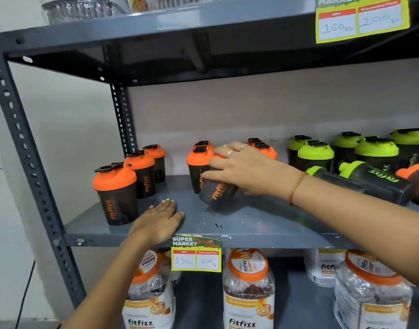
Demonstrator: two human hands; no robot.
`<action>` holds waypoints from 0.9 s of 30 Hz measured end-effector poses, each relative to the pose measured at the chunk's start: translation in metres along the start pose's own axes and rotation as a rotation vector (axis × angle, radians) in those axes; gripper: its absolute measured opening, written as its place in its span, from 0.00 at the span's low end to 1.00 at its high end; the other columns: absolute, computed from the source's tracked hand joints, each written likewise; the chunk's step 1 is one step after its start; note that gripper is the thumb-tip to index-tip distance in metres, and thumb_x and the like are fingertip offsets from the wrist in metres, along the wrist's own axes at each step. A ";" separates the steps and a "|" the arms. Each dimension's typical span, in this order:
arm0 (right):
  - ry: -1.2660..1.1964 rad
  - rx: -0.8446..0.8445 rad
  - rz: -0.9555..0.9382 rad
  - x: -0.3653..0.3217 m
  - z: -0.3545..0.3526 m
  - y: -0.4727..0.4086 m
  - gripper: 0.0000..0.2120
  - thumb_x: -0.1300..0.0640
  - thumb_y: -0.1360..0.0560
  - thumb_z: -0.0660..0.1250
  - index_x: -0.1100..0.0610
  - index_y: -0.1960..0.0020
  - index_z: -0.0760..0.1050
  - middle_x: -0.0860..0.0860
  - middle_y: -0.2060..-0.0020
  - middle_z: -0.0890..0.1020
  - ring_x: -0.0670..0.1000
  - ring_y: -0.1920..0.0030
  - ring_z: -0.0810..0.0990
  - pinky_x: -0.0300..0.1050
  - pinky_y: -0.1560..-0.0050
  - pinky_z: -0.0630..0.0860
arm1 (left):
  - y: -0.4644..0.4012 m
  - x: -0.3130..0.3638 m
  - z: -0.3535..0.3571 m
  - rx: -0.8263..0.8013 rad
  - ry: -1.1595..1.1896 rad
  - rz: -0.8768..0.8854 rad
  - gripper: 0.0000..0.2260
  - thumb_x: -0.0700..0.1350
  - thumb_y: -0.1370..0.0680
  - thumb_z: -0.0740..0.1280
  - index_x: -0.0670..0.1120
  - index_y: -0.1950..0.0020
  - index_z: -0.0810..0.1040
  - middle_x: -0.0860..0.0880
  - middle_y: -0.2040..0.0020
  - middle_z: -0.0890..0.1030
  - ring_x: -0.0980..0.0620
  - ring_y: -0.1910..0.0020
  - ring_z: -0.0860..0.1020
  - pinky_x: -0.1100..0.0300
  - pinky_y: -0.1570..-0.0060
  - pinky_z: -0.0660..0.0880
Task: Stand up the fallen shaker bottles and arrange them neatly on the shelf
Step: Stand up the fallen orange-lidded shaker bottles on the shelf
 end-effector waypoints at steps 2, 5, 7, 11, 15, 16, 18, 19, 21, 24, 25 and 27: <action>0.078 0.015 -0.101 -0.020 -0.006 -0.017 0.22 0.63 0.28 0.58 0.51 0.36 0.73 0.52 0.44 0.79 0.60 0.38 0.75 0.57 0.39 0.70 | -0.001 0.000 0.000 -0.004 -0.001 -0.005 0.27 0.57 0.21 0.45 0.47 0.23 0.50 0.49 0.21 0.49 0.54 0.23 0.48 0.53 0.25 0.45; 0.166 -0.021 -0.197 -0.041 -0.007 -0.035 0.19 0.63 0.22 0.60 0.51 0.33 0.73 0.52 0.39 0.78 0.61 0.34 0.73 0.58 0.34 0.67 | -0.001 0.001 -0.001 -0.010 -0.008 -0.007 0.27 0.56 0.21 0.45 0.46 0.23 0.50 0.48 0.21 0.50 0.53 0.23 0.48 0.53 0.25 0.45; 0.218 -0.041 -0.252 -0.053 -0.006 -0.041 0.20 0.63 0.23 0.62 0.51 0.33 0.74 0.52 0.37 0.77 0.61 0.32 0.71 0.58 0.32 0.65 | -0.001 0.002 0.000 -0.017 -0.025 -0.002 0.27 0.56 0.21 0.45 0.46 0.23 0.50 0.48 0.21 0.49 0.53 0.23 0.48 0.52 0.25 0.46; 0.313 -0.063 -0.309 -0.068 -0.003 -0.046 0.22 0.61 0.25 0.67 0.52 0.31 0.74 0.52 0.34 0.76 0.61 0.28 0.68 0.60 0.29 0.61 | 0.000 0.003 -0.002 -0.012 -0.014 -0.003 0.27 0.55 0.20 0.45 0.46 0.23 0.50 0.47 0.21 0.50 0.53 0.23 0.48 0.52 0.25 0.46; 0.337 -0.043 -0.290 -0.067 -0.003 -0.040 0.27 0.62 0.21 0.63 0.51 0.24 0.64 0.54 0.27 0.70 0.61 0.24 0.63 0.61 0.25 0.53 | -0.001 0.002 -0.001 -0.022 -0.018 0.005 0.27 0.55 0.20 0.45 0.46 0.23 0.50 0.48 0.21 0.49 0.53 0.23 0.47 0.52 0.25 0.45; 0.334 -0.016 -0.272 -0.064 -0.006 -0.035 0.29 0.63 0.21 0.61 0.51 0.22 0.60 0.55 0.24 0.67 0.60 0.23 0.61 0.62 0.24 0.51 | 0.000 0.002 0.000 -0.024 -0.020 0.006 0.27 0.55 0.20 0.45 0.46 0.23 0.49 0.48 0.21 0.49 0.53 0.23 0.47 0.52 0.25 0.45; 0.282 0.082 -0.196 -0.053 -0.018 -0.020 0.32 0.66 0.22 0.57 0.52 0.20 0.55 0.56 0.22 0.62 0.60 0.21 0.58 0.63 0.23 0.51 | 0.000 0.002 -0.001 -0.021 -0.014 0.016 0.26 0.55 0.20 0.46 0.46 0.23 0.49 0.48 0.21 0.49 0.53 0.23 0.47 0.51 0.24 0.45; 0.230 0.141 -0.134 -0.043 -0.026 -0.010 0.33 0.66 0.23 0.57 0.52 0.20 0.54 0.56 0.21 0.61 0.60 0.21 0.58 0.63 0.24 0.52 | 0.000 0.002 -0.001 -0.019 -0.005 0.019 0.26 0.55 0.20 0.46 0.46 0.23 0.50 0.48 0.21 0.49 0.53 0.23 0.47 0.52 0.24 0.45; 0.088 0.229 0.050 -0.013 -0.036 0.015 0.37 0.60 0.27 0.65 0.52 0.21 0.57 0.55 0.22 0.62 0.60 0.22 0.60 0.61 0.26 0.57 | 0.000 0.002 -0.002 -0.015 0.011 0.018 0.26 0.54 0.19 0.47 0.46 0.23 0.50 0.48 0.21 0.49 0.54 0.23 0.47 0.53 0.24 0.45; -0.086 0.242 0.403 0.045 -0.029 0.069 0.36 0.48 0.32 0.68 0.53 0.25 0.67 0.55 0.28 0.73 0.60 0.29 0.71 0.56 0.38 0.71 | 0.000 0.003 -0.001 -0.025 -0.019 0.028 0.25 0.53 0.19 0.46 0.46 0.23 0.49 0.48 0.21 0.48 0.54 0.23 0.47 0.52 0.24 0.45; -0.135 0.190 0.527 0.064 -0.018 0.089 0.33 0.45 0.31 0.67 0.53 0.27 0.69 0.55 0.32 0.76 0.60 0.33 0.74 0.55 0.42 0.73 | 0.000 0.003 -0.001 -0.027 -0.025 0.029 0.25 0.53 0.19 0.46 0.46 0.23 0.49 0.48 0.21 0.48 0.54 0.23 0.47 0.52 0.24 0.46; -0.198 -0.045 0.751 0.091 0.020 0.129 0.33 0.38 0.29 0.64 0.52 0.28 0.68 0.54 0.37 0.78 0.60 0.38 0.76 0.54 0.45 0.74 | 0.001 0.003 -0.001 -0.024 -0.026 0.030 0.25 0.53 0.19 0.46 0.46 0.23 0.49 0.48 0.21 0.48 0.54 0.23 0.47 0.52 0.24 0.46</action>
Point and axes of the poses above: each hand's wrist, its own y-axis away from the middle knuckle, its own z-axis out of the palm, x = y × z, the point moved 9 cm from there along -y, towards the middle knuckle
